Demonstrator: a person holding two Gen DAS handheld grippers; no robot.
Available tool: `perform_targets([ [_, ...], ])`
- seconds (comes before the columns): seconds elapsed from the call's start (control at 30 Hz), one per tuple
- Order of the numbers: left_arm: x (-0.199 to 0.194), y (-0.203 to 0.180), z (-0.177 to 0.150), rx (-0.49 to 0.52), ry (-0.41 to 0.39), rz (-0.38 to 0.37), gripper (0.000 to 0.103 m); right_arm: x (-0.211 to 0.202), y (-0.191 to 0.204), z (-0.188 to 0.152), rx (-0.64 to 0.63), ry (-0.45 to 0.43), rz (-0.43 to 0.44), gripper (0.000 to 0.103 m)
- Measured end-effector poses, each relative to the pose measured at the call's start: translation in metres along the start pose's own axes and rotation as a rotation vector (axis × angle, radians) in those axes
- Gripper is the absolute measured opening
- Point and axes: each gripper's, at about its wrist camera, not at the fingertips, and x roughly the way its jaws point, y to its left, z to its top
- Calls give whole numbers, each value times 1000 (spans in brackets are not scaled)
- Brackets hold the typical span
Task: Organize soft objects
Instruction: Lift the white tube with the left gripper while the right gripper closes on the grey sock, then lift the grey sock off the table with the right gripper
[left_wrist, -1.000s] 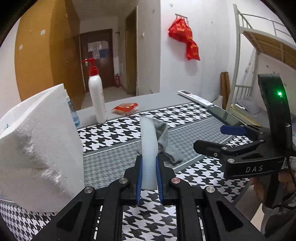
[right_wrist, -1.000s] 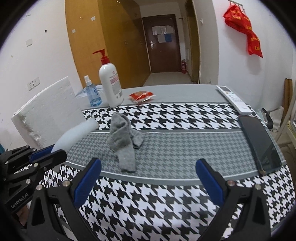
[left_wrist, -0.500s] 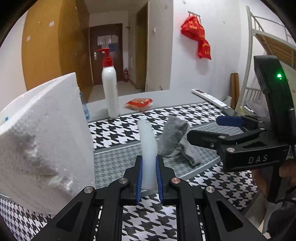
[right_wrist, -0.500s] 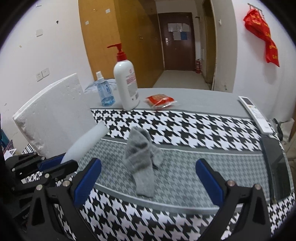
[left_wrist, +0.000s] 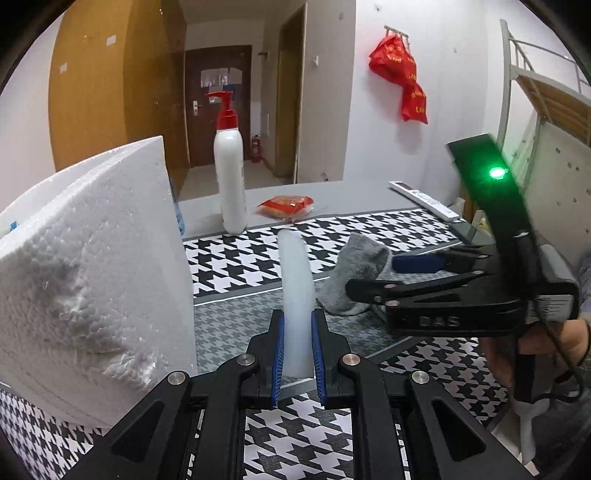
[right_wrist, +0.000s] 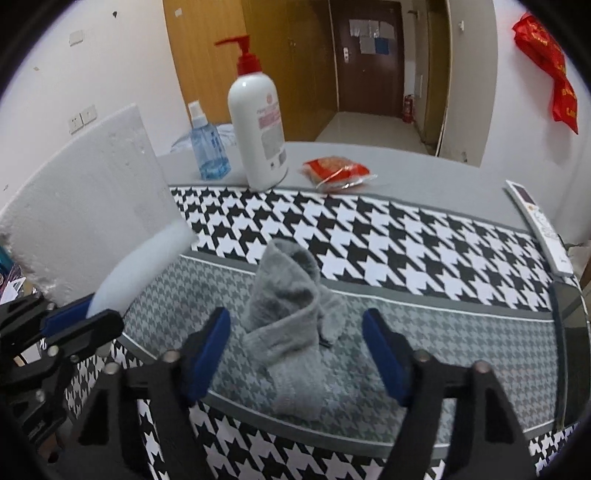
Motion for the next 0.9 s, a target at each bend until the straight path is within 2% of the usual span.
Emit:
perform_targets([
  [0.23,-3,-2,-1,3,-4,-15,15,12,-6,-3,24,45,1,58],
  [0.3,-4,-2,-1,-1,-11,-12,15,16,-7,-5,24,55,-9,42],
  [0.33,-5,-2,-1,-3,-12,-13,15,17,-9,-6,31,58,-3,39],
  [0.4,-5,-2,-2,-4,-12,-9,15,18,-11,-5,35,62,1,28],
  [0.47,-5,-1,-2,-9,-11,-3,15,14,-11,-5,30,45,15,22],
  [0.9,-20,-5,-2,-12,-35,22,15,-28,-12,-5,49,-57,27,20],
])
